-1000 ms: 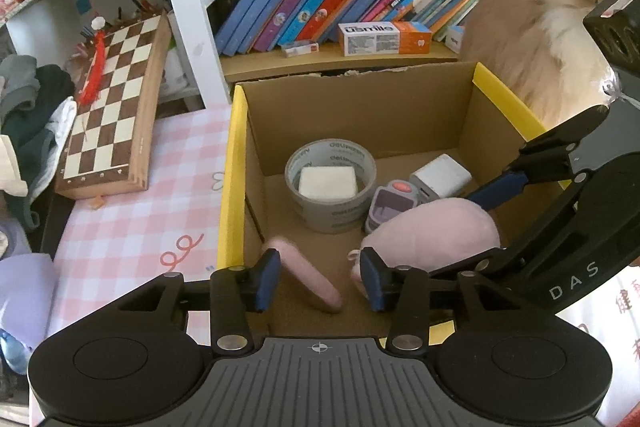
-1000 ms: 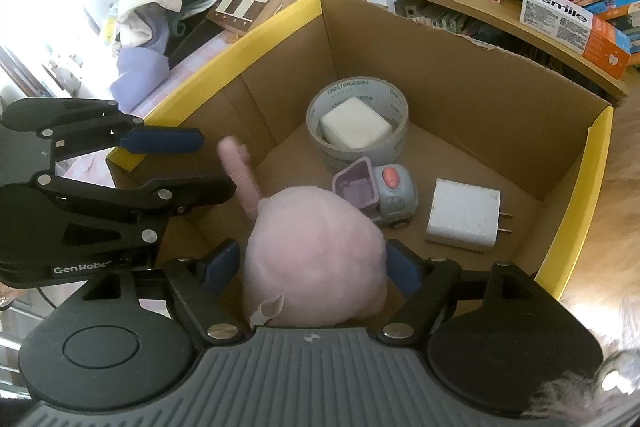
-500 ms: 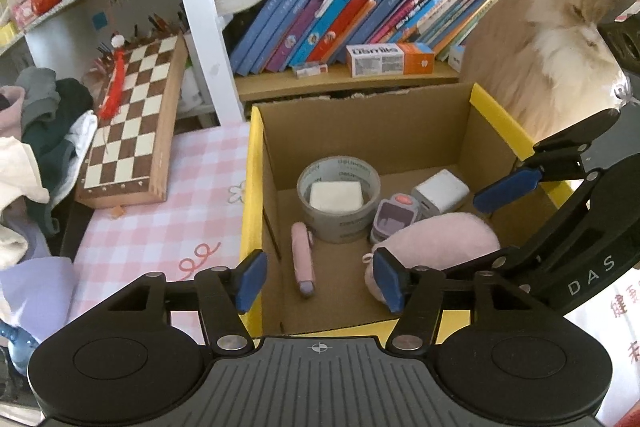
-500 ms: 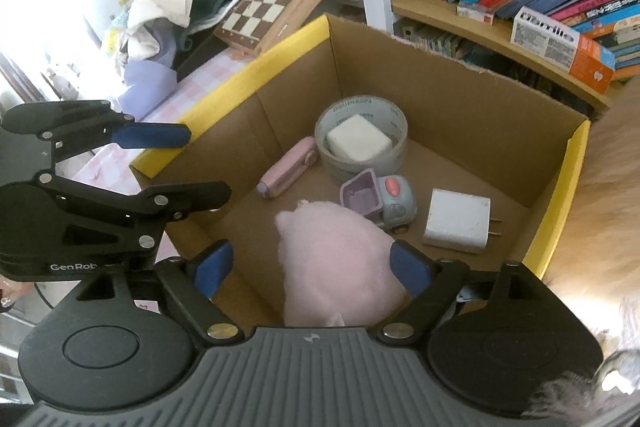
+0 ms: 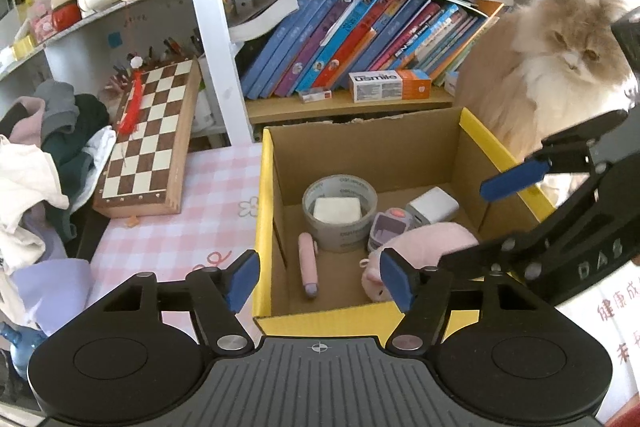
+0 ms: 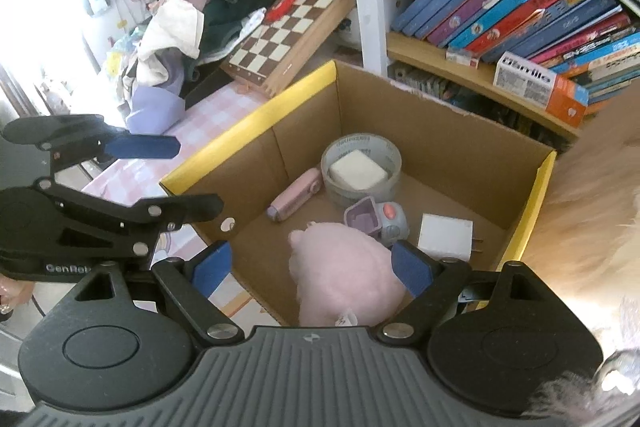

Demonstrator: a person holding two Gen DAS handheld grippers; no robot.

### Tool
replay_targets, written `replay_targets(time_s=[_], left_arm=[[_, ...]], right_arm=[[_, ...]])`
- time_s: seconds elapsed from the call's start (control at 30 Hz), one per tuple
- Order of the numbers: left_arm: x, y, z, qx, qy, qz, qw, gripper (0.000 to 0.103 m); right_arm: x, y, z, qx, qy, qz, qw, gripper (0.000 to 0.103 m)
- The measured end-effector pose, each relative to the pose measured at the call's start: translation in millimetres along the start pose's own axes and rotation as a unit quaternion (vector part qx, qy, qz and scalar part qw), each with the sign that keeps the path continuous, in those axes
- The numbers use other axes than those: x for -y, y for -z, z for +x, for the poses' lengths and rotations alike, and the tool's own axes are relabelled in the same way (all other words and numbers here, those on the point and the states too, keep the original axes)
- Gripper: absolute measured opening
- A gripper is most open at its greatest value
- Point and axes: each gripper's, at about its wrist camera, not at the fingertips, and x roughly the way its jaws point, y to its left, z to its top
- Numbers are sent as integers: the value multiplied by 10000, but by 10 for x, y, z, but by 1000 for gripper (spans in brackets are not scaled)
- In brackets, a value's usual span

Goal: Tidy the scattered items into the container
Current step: 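Raise both open tools up out of the box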

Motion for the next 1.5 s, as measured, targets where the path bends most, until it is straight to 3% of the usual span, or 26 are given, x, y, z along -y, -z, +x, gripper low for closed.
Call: replay_targets(time_s=[0.47, 1.5], left_arm=[[-24, 91, -293, 362, 45, -22, 9993, 81], [-89, 503, -946, 782, 467, -63, 9958, 82]], right_arm=[[-4, 129, -293, 256, 514, 254, 9980, 87], [-624, 610, -868, 570, 1212, 330, 9904, 89]])
